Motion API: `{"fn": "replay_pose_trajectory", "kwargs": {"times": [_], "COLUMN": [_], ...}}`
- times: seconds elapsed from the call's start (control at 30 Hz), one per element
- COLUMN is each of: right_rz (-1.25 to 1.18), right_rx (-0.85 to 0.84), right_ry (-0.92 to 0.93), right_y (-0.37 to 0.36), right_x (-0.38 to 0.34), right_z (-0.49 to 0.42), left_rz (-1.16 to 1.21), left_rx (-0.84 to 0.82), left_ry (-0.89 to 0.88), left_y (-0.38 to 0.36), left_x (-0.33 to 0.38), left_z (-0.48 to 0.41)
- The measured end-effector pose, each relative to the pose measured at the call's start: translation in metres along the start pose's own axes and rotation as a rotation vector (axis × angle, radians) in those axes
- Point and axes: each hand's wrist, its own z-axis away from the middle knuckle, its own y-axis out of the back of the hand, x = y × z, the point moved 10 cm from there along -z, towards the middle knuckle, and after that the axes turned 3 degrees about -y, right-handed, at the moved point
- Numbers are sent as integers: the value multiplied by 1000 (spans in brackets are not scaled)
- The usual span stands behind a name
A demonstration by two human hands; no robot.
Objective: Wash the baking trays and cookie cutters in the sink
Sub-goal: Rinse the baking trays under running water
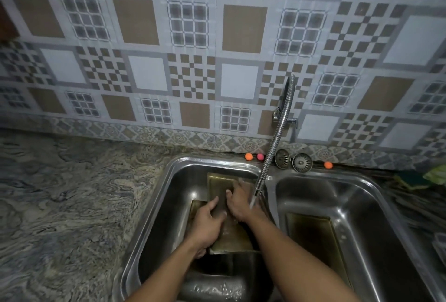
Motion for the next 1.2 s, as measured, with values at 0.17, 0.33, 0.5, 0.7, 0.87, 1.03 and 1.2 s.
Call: {"fn": "replay_pose_trajectory", "kwargs": {"times": [0.17,0.33,0.5,0.7,0.87,1.03,1.2], "right_rz": [-128,-240,-470,-579,-428,-393,-410], "right_rx": [-225,-182,34,78,181,170,200], "right_ry": [477,401,-42,-277,-251,-130,-32], "right_y": [-15,-10,-3,-17,24,33,39], "right_x": [-48,1,72,105,90,75,62], "right_z": [41,61,42,17,46,70,86], "left_rz": [132,-64,-231,-406,-380,-270,-107], "left_rx": [139,257,218,159,219,169,-8], "left_ry": [-27,-63,-258,-405,-308,-137,-103], "left_y": [11,26,21,12,19,4,-42], "left_x": [2,-2,17,19,8,-9,6], "left_z": [-13,-16,-9,2,-13,-33,-35]}}
